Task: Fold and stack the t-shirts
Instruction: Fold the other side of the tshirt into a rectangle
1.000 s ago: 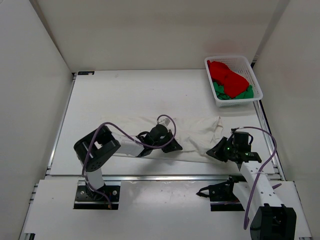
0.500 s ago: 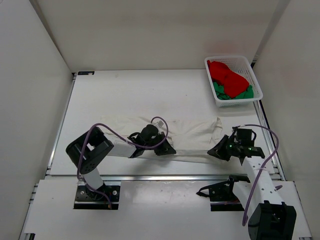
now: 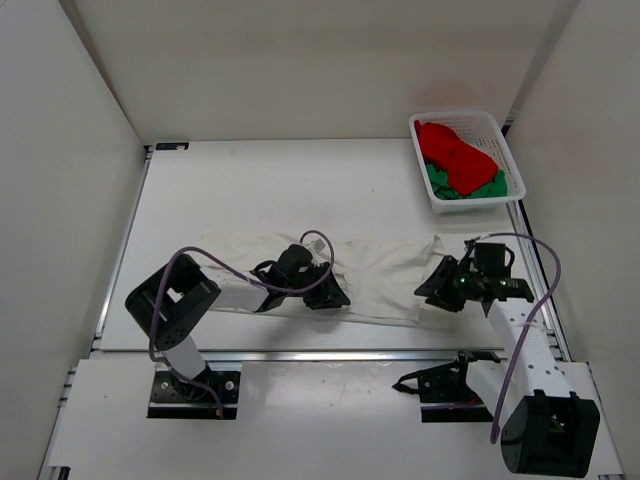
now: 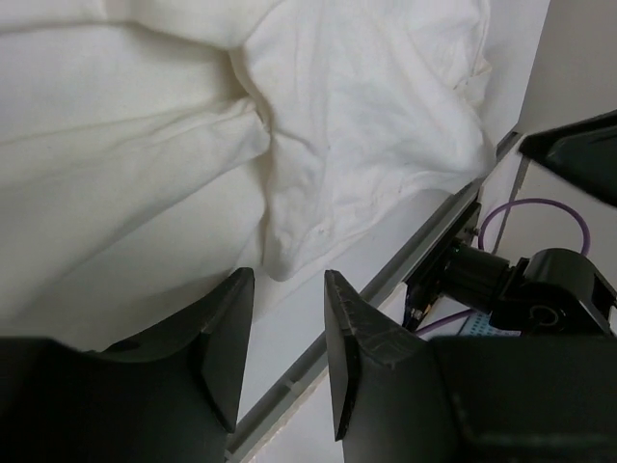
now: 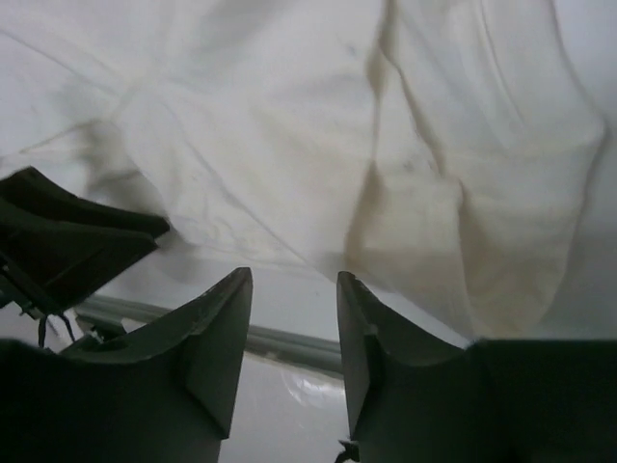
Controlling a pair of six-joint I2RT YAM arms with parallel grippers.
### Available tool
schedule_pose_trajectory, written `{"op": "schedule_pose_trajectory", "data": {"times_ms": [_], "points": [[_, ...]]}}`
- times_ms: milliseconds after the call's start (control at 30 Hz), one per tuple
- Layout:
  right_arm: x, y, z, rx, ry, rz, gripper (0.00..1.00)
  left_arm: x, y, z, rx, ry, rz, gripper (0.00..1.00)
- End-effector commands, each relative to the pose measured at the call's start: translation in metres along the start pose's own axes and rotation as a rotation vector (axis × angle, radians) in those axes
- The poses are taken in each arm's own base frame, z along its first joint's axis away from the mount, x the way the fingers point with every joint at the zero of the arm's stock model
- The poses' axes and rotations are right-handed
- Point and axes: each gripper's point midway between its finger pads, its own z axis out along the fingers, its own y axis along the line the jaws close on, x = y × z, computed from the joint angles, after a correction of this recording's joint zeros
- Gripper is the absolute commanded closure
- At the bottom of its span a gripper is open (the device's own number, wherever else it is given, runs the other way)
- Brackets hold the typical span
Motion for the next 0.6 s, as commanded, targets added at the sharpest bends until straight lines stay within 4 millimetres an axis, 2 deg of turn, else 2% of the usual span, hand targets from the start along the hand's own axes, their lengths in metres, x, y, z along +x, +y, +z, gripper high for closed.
{"op": "schedule_pose_trajectory", "data": {"times_ms": [0,33,67,133,200,267,367,400,433,467,500,567], "points": [[-0.065,0.039,-0.011,-0.042,-0.217,-0.129,0.62,-0.029,-0.030,-0.015,0.039,-0.085,0.107,0.55],[-0.077,0.047,-0.006,-0.067,-0.241,-0.157,0.67,-0.039,-0.038,-0.018,0.048,-0.116,0.121,0.55],[-0.087,0.046,-0.003,-0.068,-0.259,-0.147,0.68,-0.043,-0.040,-0.019,0.052,-0.120,0.126,0.54],[-0.120,0.049,0.006,-0.093,-0.349,-0.133,0.69,-0.073,-0.052,-0.021,0.070,-0.191,0.131,0.54],[-0.148,0.035,0.009,-0.057,-0.434,-0.079,0.69,-0.099,-0.053,-0.021,0.063,-0.232,0.118,0.53],[-0.169,0.025,0.013,-0.044,-0.489,-0.055,0.67,-0.125,-0.048,-0.021,0.065,-0.275,0.098,0.53],[-0.192,0.009,0.026,-0.010,-0.525,-0.034,0.66,-0.163,-0.009,-0.017,0.014,-0.322,0.011,0.53],[-0.196,0.002,0.027,0.000,-0.534,-0.010,0.65,-0.167,-0.004,-0.017,0.013,-0.324,-0.007,0.55],[-0.197,0.001,0.033,-0.019,-0.516,-0.002,0.65,-0.174,0.011,-0.018,-0.006,-0.332,-0.036,0.54],[-0.196,0.005,0.038,-0.074,-0.499,-0.009,0.65,-0.177,0.018,-0.017,-0.006,-0.335,-0.051,0.54],[-0.196,0.000,0.041,-0.085,-0.496,0.014,0.65,-0.180,0.023,-0.017,-0.007,-0.342,-0.065,0.54],[-0.199,0.004,0.047,-0.135,-0.494,0.021,0.64,-0.178,0.042,-0.016,-0.025,-0.326,-0.105,0.55]]}}
